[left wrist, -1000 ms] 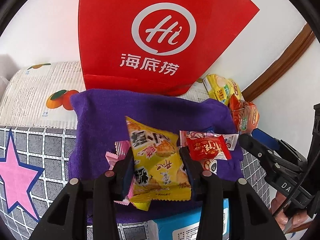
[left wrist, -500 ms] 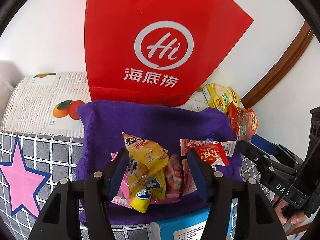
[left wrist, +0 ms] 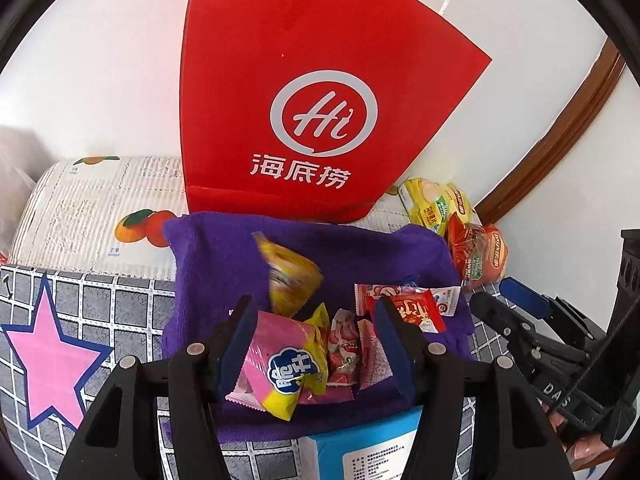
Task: Organize snacks
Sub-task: 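Move both tools back to the snacks beside the blue star cushion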
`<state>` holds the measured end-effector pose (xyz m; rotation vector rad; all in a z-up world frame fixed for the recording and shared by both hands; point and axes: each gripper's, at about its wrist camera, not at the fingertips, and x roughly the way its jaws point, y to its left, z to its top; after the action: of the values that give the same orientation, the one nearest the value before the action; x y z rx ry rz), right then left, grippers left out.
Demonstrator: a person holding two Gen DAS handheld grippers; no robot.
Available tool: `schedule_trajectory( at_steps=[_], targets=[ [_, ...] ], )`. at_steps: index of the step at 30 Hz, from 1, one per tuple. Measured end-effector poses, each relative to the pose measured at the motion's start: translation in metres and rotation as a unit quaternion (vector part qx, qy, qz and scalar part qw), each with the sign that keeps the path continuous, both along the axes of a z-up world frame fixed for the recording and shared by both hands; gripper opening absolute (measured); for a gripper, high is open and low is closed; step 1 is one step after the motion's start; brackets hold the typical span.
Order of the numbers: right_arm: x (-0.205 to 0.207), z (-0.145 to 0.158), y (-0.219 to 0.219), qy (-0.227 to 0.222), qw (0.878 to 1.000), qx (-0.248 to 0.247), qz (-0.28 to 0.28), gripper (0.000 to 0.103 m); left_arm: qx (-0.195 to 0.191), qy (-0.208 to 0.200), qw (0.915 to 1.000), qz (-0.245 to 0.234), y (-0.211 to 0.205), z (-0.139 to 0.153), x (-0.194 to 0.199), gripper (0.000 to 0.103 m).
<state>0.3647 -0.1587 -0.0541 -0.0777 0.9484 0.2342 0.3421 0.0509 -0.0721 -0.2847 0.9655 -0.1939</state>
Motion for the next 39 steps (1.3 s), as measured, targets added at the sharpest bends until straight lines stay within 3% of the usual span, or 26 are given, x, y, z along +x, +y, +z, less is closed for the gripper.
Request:
schedule_trajectory(
  at_steps=[9,15,19,25,31,39],
  targets=[
    [-0.032,0.006,0.016,-0.011,1.0,-0.002,0.01,0.059,-0.004,-0.014,0.9999,-0.002,-0.003,0.014,-0.012,0.058],
    [-0.077,0.005,-0.003,-0.001,0.999,0.039,-0.011,0.059,0.001,-0.033,0.9994,-0.013,-0.013,0.031,-0.027,0.058],
    [-0.115,0.01,-0.014,-0.008,0.999,0.036,-0.013,0.058,-0.002,-0.037,0.9991,-0.022,-0.022,0.038,-0.046,0.058],
    [-0.17,0.008,-0.033,-0.02,0.996,0.08,-0.021,0.057,0.026,-0.037,0.9983,-0.036,-0.03,0.031,-0.091,0.058],
    [-0.218,-0.016,-0.026,-0.011,0.995,0.101,-0.002,0.056,0.033,-0.018,0.9989,-0.026,-0.018,0.008,-0.126,0.058],
    [-0.264,-0.074,0.012,0.053,0.988,0.122,0.074,0.057,0.036,-0.01,0.9991,-0.019,0.0,-0.011,-0.168,0.058]
  ],
)
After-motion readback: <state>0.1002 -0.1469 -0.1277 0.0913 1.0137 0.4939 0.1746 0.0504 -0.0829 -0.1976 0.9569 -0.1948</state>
